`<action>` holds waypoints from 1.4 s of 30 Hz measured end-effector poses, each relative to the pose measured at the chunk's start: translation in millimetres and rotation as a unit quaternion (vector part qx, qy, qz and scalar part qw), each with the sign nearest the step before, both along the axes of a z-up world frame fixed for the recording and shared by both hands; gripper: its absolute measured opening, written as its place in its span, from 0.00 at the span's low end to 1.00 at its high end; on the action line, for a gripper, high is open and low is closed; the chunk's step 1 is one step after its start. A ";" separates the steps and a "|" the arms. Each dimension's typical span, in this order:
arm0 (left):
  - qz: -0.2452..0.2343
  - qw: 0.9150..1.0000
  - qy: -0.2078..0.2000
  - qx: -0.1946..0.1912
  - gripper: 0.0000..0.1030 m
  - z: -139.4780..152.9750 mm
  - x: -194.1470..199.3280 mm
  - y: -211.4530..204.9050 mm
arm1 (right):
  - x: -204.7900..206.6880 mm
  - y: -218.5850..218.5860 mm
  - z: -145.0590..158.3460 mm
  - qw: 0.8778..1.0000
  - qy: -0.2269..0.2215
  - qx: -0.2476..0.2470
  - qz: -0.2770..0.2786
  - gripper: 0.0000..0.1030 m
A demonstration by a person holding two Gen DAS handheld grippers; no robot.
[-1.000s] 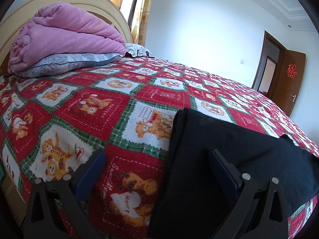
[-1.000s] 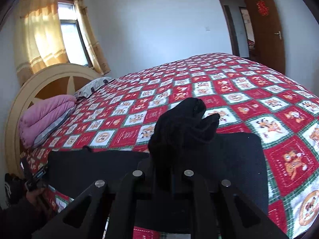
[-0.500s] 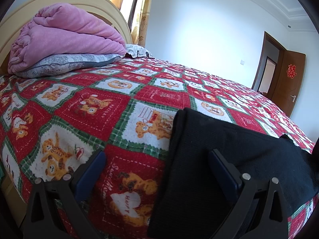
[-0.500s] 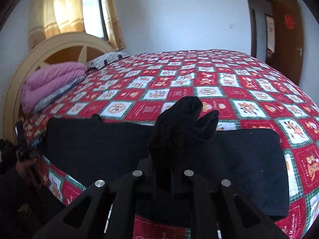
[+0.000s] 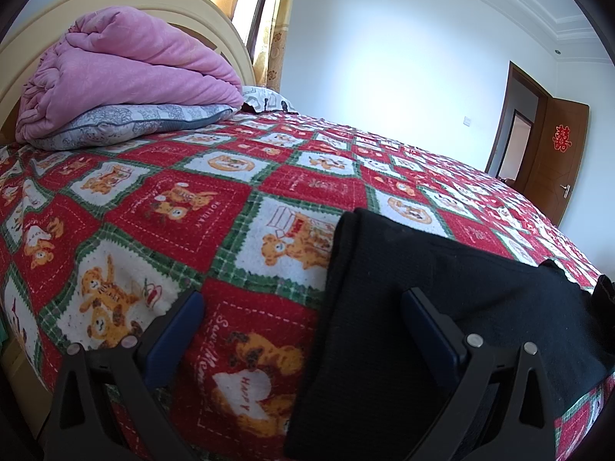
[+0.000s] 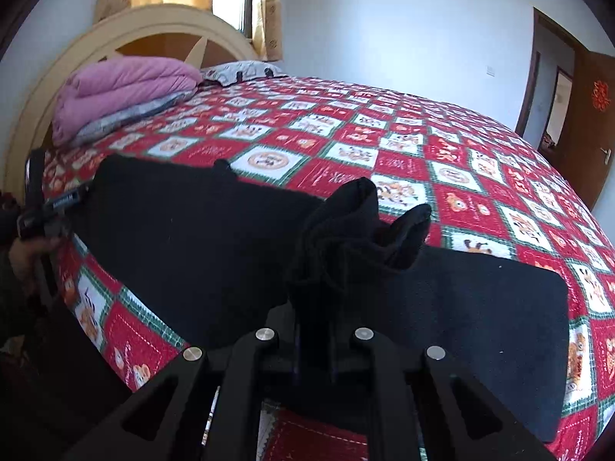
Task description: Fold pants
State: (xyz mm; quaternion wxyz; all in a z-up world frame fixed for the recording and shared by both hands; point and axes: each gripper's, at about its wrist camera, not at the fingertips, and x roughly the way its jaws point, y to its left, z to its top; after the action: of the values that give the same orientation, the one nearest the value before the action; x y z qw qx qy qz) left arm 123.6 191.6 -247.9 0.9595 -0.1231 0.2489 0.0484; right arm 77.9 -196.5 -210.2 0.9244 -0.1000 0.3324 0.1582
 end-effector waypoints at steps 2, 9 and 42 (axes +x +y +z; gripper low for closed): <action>0.000 1.000 0.000 0.000 1.00 -0.2 -0.7 -0.1 | 1.7 4.6 -3.7 1.000 0.002 -0.006 0.004 0.10; 0.000 1.000 -0.001 0.000 1.00 -0.7 -1.7 -0.4 | 5.0 20.4 -17.8 0.999 0.009 -0.027 0.014 0.10; -0.003 1.000 0.011 -0.007 1.00 2.3 1.8 0.8 | 28.0 52.2 -10.9 0.998 -0.002 -0.036 0.061 0.51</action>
State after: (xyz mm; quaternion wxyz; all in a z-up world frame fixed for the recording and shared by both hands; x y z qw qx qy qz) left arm 125.4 192.4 -245.6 0.9557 -0.1290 0.2605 0.0453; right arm 105.9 -144.3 -221.1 0.9094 -0.1531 0.3297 0.2022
